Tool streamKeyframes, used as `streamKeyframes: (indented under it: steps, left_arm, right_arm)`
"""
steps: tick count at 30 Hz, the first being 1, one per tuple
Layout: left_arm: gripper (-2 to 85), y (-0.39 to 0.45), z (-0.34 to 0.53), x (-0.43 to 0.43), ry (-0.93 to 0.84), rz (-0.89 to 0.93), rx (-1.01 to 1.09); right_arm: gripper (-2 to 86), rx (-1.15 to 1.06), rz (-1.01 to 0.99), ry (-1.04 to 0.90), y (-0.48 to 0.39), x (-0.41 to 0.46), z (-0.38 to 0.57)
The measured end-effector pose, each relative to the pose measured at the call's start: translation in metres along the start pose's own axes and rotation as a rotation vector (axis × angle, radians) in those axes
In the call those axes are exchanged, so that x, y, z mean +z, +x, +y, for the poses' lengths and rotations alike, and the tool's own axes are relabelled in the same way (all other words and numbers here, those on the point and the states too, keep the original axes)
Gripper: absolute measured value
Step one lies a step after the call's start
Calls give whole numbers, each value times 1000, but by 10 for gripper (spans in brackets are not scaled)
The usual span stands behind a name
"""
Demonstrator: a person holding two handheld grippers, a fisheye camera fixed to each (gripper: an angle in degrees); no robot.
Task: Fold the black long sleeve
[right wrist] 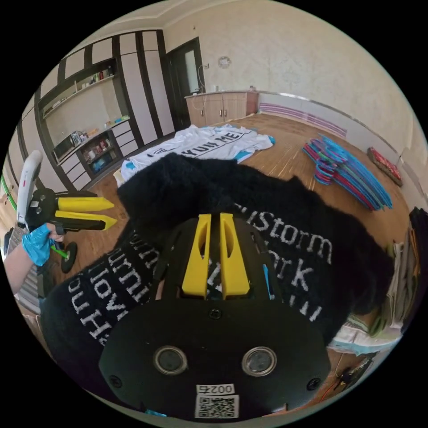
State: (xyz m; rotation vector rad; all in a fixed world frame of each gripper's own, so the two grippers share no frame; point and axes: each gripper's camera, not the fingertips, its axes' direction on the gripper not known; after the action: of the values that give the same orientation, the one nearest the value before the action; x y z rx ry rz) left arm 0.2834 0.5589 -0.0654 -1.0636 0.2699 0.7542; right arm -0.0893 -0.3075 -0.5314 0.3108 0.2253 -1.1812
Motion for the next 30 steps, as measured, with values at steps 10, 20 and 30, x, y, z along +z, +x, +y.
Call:
streamKeyframes:
  steps: [10, 20, 30]
  left_arm:
    - [62, -30, -7, 41, -26, -75, -176]
    - [79, -58, -17, 77, 2, -190, -182]
    - [99, -85, -26, 103, 32, -196, -140]
  right_arm:
    - [39, -81, 56, -210, 43, -37, 44]
    - [155, 99, -24, -72, 94, -38, 32]
    - [23, 103, 24, -224, 100, -7, 7]
